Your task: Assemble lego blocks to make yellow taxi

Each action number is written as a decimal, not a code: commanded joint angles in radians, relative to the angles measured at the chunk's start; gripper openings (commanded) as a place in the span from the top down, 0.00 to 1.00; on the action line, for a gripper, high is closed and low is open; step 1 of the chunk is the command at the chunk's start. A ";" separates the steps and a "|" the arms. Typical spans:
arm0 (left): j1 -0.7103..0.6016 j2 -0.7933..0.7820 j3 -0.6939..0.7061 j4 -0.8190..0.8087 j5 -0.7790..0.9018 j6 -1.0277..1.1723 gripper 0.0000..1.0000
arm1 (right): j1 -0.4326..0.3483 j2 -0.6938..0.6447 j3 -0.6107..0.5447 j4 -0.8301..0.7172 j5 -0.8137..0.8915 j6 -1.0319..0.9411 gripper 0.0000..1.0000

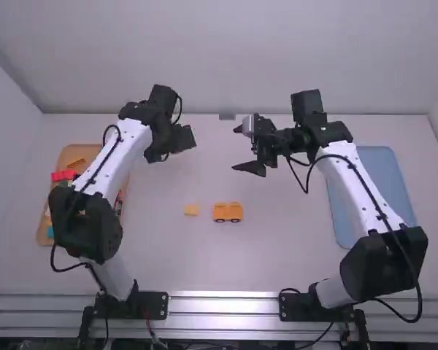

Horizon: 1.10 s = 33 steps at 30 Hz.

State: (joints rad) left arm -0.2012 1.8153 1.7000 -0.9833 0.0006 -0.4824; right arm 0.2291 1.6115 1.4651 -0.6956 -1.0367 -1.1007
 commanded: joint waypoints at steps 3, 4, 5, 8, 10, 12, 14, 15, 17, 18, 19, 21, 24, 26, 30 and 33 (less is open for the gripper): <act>-0.003 -0.011 0.059 -0.046 -0.205 0.744 0.01 | 0.002 -0.024 0.027 0.008 -0.010 0.003 0.01; -0.001 -0.011 0.058 -0.028 -0.217 0.849 0.01 | 0.001 -0.024 0.027 0.008 -0.011 0.000 0.01; -0.001 -0.011 0.056 -0.024 -0.216 0.888 0.03 | -0.001 -0.024 0.027 0.008 -0.011 0.000 0.01; 0.001 -0.011 0.040 -0.055 -0.087 1.248 0.01 | 0.003 -0.024 0.027 0.008 -0.013 0.000 0.01; 0.013 -0.011 0.040 -0.141 0.063 1.517 0.01 | 0.008 -0.024 0.027 0.008 -0.013 0.001 0.01; 0.033 -0.011 0.041 -0.230 0.215 1.755 0.01 | 0.007 -0.024 0.027 0.012 -0.013 0.001 0.01; 0.051 -0.011 0.039 -0.273 0.306 1.870 0.01 | 0.006 -0.024 0.027 0.015 -0.013 0.001 0.01; 0.073 -0.011 0.034 -0.309 0.397 1.976 0.01 | 0.008 -0.024 0.027 0.016 -0.014 0.001 0.01; 0.101 -0.011 0.021 -0.327 0.494 2.079 0.01 | 0.010 -0.024 0.027 0.016 -0.018 0.000 0.01; 0.130 -0.011 0.000 -0.329 0.582 2.161 0.01 | 0.013 -0.024 0.027 0.016 -0.017 0.000 0.01; 0.153 -0.011 -0.024 -0.325 0.652 2.221 0.01 | 0.019 -0.024 0.027 0.016 -0.016 0.000 0.01; 0.189 -0.011 -0.079 -0.313 0.750 2.313 0.01 | 0.023 -0.024 0.027 0.016 -0.017 -0.003 0.01; 0.227 -0.011 -0.174 -0.277 0.851 2.398 0.01 | 0.032 -0.024 0.027 0.017 -0.016 -0.003 0.01; 0.251 -0.011 -0.283 -0.211 0.933 2.428 0.01 | 0.043 -0.024 0.027 0.023 -0.016 -0.004 0.01; 0.261 -0.011 -0.444 -0.026 0.995 2.385 0.01 | 0.059 -0.024 0.027 0.036 -0.009 -0.003 0.01; 0.254 -0.011 -0.561 0.154 1.029 2.286 0.01 | 0.076 -0.024 0.027 0.035 -0.009 -0.003 0.01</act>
State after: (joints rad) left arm 0.0574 1.8153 1.1767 -0.8284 0.9340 1.8389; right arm 0.2951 1.6115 1.4651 -0.6579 -1.0370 -1.1072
